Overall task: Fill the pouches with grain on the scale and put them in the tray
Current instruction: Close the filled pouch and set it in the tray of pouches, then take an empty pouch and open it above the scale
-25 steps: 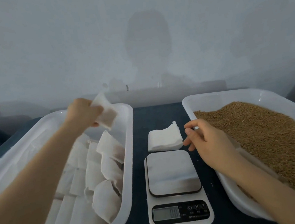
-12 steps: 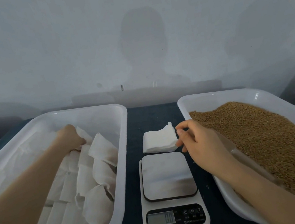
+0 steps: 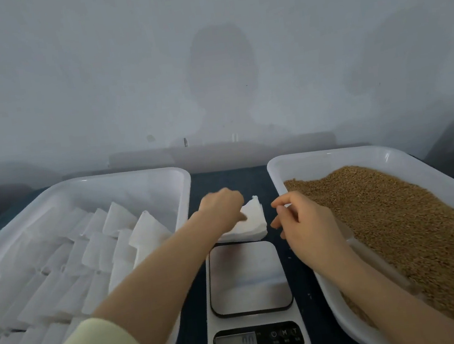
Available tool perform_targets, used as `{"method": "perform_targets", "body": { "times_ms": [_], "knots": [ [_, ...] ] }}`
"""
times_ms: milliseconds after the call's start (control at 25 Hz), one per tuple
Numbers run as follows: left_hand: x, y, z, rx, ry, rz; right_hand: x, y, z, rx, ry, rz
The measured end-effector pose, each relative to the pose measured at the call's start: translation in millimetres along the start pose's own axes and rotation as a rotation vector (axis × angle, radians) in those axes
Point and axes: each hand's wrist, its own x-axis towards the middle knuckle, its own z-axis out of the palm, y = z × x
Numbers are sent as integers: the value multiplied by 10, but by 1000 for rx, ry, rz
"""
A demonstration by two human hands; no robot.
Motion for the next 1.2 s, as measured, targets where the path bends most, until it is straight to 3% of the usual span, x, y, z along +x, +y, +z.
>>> {"method": "perform_targets", "body": {
  "times_ms": [160, 320, 480, 560, 760, 920, 1120, 1200],
  "knots": [
    [175, 109, 330, 69, -173, -14, -3, 5, -11, 5, -17, -2],
    [281, 243, 304, -105, -345, -131, -13, -36, -4, 4, -12, -15],
    [193, 229, 311, -41, -150, -103, -13, -37, 12, -40, -23, -13],
    [159, 187, 320, -122, -85, -98, -26, -23, 20, -34, -49, -29],
    [35, 19, 153, -594, 199, -266, -28, -3, 60, 4, -114, -70],
    [-83, -117, -9, -783, 246, -346, -22, -2, 74, 11, -105, -82],
    [-287, -167, -107, -1699, 166, -523, -35, -16, 72, -8, -106, -82],
    [-397, -155, -144, -1885, 130, -543, -43, -16, 62, 5, -91, -75]
  ]
}}
